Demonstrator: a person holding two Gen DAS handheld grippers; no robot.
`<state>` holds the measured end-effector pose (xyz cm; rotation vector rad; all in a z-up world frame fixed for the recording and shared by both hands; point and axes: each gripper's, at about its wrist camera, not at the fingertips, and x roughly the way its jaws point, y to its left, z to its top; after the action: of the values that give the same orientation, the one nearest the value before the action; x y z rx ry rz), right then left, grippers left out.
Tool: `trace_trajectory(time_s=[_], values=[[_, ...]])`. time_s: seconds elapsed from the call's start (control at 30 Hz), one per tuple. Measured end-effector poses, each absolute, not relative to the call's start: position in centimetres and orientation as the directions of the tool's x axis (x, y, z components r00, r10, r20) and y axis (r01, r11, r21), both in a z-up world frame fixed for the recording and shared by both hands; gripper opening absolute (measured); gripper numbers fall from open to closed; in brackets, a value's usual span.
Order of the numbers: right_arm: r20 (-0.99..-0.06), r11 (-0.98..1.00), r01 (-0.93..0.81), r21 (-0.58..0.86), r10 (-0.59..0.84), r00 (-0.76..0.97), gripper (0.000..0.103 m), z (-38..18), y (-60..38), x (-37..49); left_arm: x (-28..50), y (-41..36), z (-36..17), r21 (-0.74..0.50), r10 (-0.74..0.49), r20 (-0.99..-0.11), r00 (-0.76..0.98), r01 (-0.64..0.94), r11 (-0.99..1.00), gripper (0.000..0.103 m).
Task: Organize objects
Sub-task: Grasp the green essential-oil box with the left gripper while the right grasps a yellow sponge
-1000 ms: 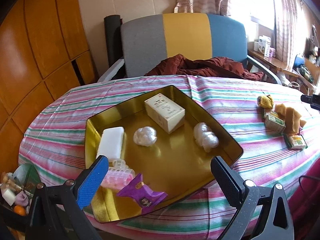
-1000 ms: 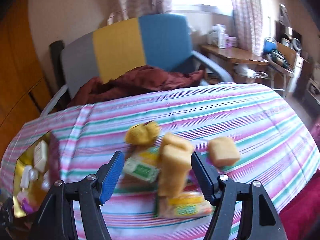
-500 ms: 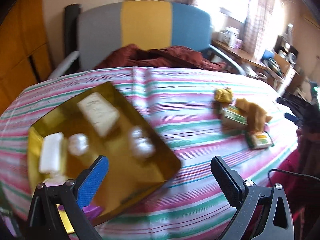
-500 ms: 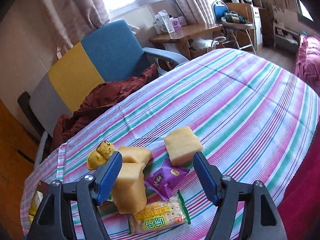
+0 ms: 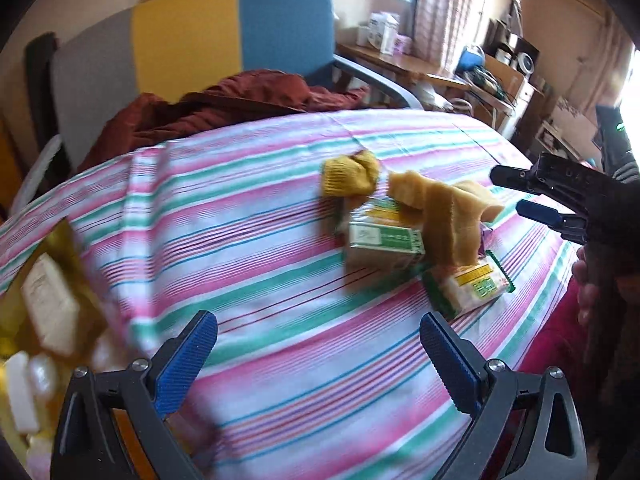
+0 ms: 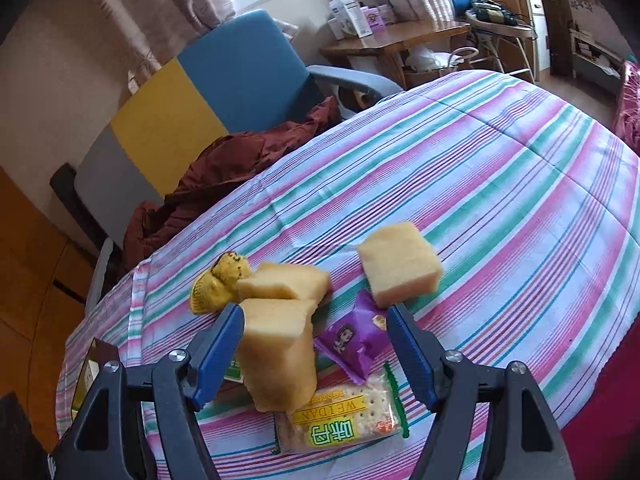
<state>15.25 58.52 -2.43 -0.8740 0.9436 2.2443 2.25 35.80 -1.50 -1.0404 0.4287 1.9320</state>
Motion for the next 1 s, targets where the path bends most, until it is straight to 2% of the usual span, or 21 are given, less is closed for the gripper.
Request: trace_trajectory(time_s=[0.43, 0.67, 0.7, 0.73, 0.77, 0.8, 0.83, 1.0], values=[[-0.766, -0.67, -0.636, 0.382, 0.155, -0.623, 0.075, -3.2, 57.5, 13.2, 2.0, 45.6, -5.3, -0.012, 0.479, -0.841, -0.252, -0.876, -0.482, 0.103], [-0.793, -0.719, -0.606, 0.34, 0.127, -0.595, 0.075, -3.8, 56.5, 11.7, 1.0, 46.8, -6.9, -0.05, 0.484, -0.846, -0.222, -0.872, -0.487, 0.102], [-0.801, -0.73, -0.599, 0.327, 0.122, -0.586, 0.075, -4.0, 56.2, 11.2, 0.9, 46.8, -6.9, -0.062, 0.497, -0.841, -0.215, -0.873, -0.483, 0.098], [-0.807, -0.74, -0.594, 0.316, 0.12, -0.579, 0.075, -4.2, 56.0, 10.9, 0.9, 46.6, -7.0, -0.078, 0.511, -0.835, -0.202, -0.878, -0.473, 0.082], [-0.815, -0.754, -0.586, 0.296, 0.12, -0.567, 0.071, -4.4, 55.7, 10.6, 0.8, 46.6, -7.1, -0.083, 0.512, -0.838, -0.191, -0.881, -0.466, 0.073], [-0.83, -0.773, -0.58, 0.259, 0.129, -0.543, 0.055, -4.8, 55.4, 10.1, 0.8, 46.3, -7.2, -0.085, 0.515, -0.837, -0.186, -0.885, -0.458, 0.073], [-0.839, -0.779, -0.58, 0.239, 0.135, -0.527, 0.044, -5.0, 55.2, 9.9, 0.8, 45.9, -7.1, -0.093, 0.524, -0.832, -0.181, -0.886, -0.454, 0.073], [-0.82, -0.768, -0.583, 0.264, 0.14, -0.555, 0.041, -4.6, 55.8, 10.6, 1.1, 43.3, -6.6, -0.134, 0.549, -0.819, -0.169, -0.873, -0.469, 0.073]])
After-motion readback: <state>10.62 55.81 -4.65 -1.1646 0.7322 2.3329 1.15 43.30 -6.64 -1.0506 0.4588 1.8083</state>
